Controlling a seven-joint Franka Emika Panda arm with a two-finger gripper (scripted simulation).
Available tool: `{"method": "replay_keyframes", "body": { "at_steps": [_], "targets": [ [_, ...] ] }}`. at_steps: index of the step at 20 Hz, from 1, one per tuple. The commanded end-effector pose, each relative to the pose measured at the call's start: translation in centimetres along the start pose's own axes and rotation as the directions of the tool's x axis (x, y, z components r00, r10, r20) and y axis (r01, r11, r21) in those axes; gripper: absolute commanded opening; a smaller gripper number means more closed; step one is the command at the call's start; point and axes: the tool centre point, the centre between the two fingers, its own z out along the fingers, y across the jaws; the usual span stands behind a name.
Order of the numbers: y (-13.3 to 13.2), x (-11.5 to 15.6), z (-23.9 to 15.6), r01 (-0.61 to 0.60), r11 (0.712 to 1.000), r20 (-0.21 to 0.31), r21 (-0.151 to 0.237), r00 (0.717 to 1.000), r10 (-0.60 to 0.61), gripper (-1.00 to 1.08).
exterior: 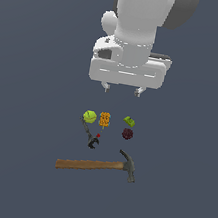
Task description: Pick up a designated object from a clutter of objects.
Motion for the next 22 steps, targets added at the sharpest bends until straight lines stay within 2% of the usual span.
{"method": "replay_keyframes", "body": {
  "at_steps": [1,16,22],
  "targets": [
    [0.0,0.0,0.0,0.0,1.0,0.0,0.0,1.0,0.0,1.0],
    [0.3,0.0,0.7,0.02,1.0,0.007,-0.008,1.0,-0.02,1.0],
    [-0.2,0.2,2.3,0.004,1.0,0.009,-0.011,1.0,-0.004,1.0]
  ]
}}
